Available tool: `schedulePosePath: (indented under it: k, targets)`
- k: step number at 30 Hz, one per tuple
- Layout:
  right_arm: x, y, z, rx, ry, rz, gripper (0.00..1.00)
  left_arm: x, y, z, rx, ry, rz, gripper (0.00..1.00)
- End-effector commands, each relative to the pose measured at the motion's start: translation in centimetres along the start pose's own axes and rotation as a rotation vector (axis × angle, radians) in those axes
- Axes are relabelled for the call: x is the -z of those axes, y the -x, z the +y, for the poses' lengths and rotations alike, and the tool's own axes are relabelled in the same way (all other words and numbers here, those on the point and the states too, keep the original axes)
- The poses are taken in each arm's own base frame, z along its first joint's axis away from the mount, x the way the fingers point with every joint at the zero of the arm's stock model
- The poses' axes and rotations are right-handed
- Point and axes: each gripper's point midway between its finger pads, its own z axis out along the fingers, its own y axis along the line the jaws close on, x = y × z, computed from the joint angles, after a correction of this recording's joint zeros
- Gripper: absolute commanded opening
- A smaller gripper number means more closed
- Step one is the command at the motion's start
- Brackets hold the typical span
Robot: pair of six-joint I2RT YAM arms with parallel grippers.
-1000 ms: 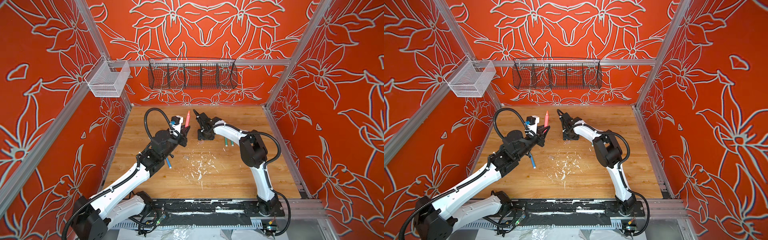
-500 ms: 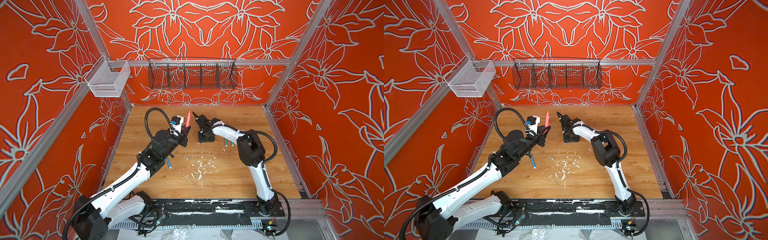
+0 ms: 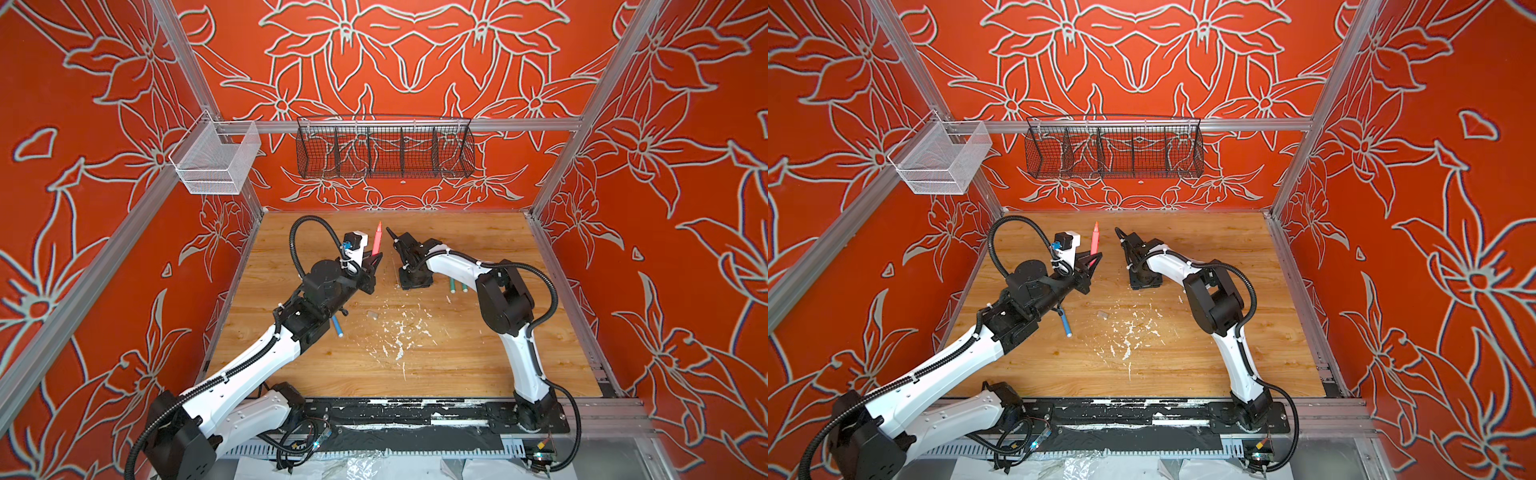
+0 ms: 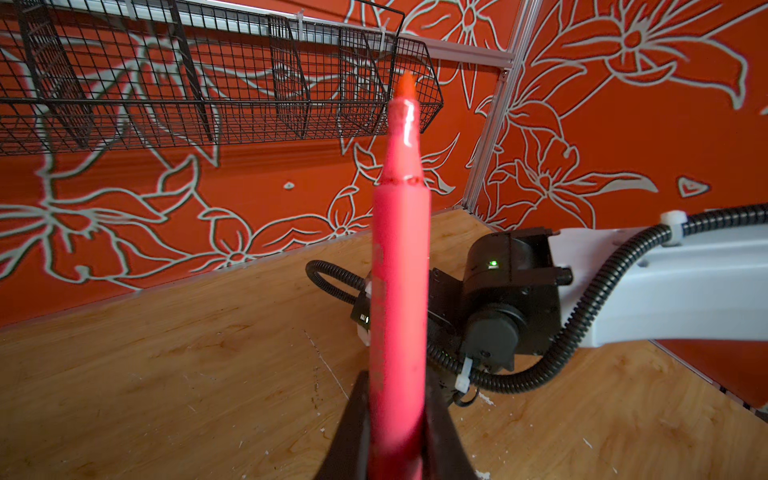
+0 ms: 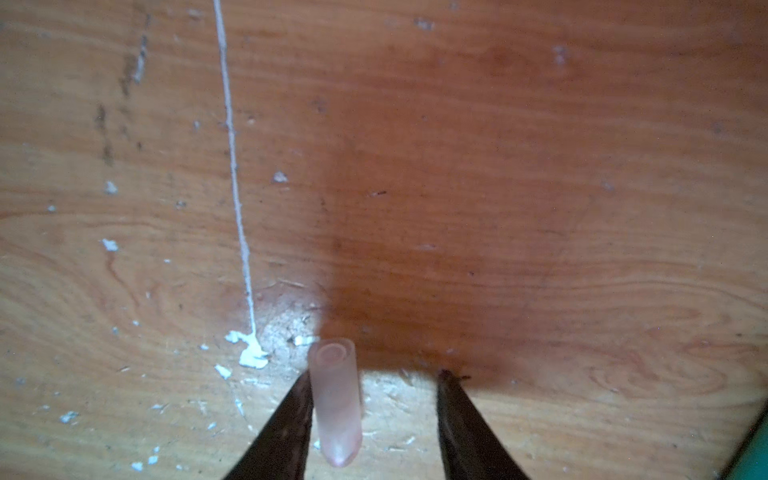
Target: Insert the pens into the pen caps
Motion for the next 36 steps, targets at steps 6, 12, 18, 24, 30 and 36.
schedulePosePath:
  k: [6, 12, 18, 24, 30, 36]
  targets:
    - [2.2, 0.7, 0.6, 0.070, 0.018, 0.006, 0.45, 0.3, 1.4, -0.3, -0.011, -0.009, -0.044, 0.00]
    - [1.0, 1.0, 1.1, 0.063, 0.024, 0.034, 0.38, 0.3, 1.4, -0.3, -0.017, -0.006, -0.040, 0.00]
    - [0.5, 0.9, 1.2, 0.062, 0.022, 0.049, 0.35, 0.1, 1.1, -0.4, -0.013, -0.012, -0.033, 0.00]
    - [-0.3, 0.5, 1.0, 0.069, 0.010, 0.073, 0.33, 0.1, 1.2, -0.4, -0.017, -0.010, -0.033, 0.00]
    - [-0.7, 0.4, 0.7, 0.080, -0.010, 0.078, 0.29, -0.1, 1.0, -0.3, -0.015, -0.008, -0.026, 0.00]
    - [-1.5, 0.2, 0.5, 0.087, -0.026, 0.091, 0.21, -0.2, 0.8, -0.3, -0.018, -0.009, -0.021, 0.00]
